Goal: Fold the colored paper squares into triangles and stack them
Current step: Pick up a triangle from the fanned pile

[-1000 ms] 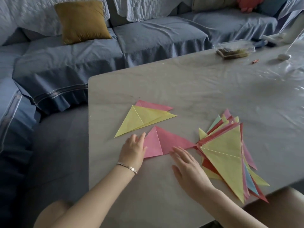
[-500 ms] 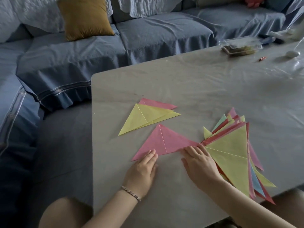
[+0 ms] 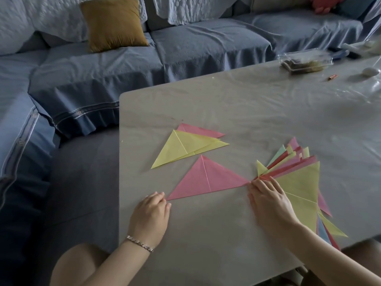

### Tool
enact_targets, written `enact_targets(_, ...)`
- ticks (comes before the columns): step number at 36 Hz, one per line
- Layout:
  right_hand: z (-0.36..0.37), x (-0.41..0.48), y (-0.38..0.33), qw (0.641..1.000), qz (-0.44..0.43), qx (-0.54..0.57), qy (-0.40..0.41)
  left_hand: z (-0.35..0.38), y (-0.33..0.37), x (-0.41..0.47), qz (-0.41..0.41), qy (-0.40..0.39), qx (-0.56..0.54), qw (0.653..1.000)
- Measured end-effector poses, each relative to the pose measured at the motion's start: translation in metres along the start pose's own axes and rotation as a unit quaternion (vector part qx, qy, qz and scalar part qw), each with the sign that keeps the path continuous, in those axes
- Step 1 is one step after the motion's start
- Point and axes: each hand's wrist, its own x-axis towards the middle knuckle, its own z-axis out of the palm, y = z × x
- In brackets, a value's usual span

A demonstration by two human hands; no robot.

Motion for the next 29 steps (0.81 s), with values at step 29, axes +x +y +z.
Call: enact_targets(29, -0.047, -0.01, 0.034, 0.945, 0.207, -0.027, -0.252, -0.02, 0.037, 0.068, -0.216, -0.126, -0.245, 0.937)
